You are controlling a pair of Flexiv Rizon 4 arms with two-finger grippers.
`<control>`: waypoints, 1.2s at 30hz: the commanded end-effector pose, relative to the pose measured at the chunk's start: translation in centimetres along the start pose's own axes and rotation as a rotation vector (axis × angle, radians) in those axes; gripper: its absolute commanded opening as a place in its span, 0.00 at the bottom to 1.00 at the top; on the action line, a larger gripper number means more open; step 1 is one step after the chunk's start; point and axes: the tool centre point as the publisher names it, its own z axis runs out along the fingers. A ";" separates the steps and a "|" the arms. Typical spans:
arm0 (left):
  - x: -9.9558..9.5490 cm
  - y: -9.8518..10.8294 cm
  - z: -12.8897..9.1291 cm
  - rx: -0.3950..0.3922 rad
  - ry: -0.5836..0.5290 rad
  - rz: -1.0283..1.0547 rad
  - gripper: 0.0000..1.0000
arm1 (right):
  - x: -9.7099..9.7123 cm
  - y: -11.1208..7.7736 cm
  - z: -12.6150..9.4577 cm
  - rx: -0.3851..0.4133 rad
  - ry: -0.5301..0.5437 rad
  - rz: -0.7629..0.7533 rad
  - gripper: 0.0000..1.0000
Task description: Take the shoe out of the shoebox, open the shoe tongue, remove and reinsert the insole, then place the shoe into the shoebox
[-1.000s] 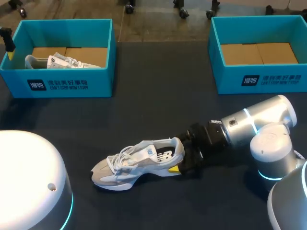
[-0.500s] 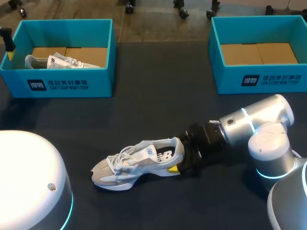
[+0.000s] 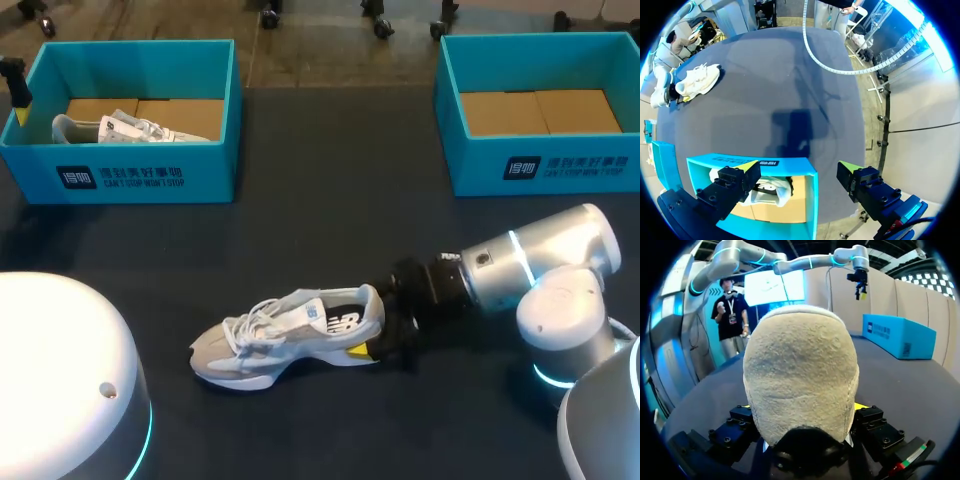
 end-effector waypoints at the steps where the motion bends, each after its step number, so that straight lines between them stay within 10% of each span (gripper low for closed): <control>1: 0.0 0.0 0.0 -0.001 0.002 0.001 1.00 | 0.2 0.1 -0.7 0.004 -0.045 0.007 0.00; 36: 0.0 0.0 0.0 -0.001 0.002 0.001 1.00 | 0.3 -0.7 -1.6 0.004 -0.093 0.041 0.00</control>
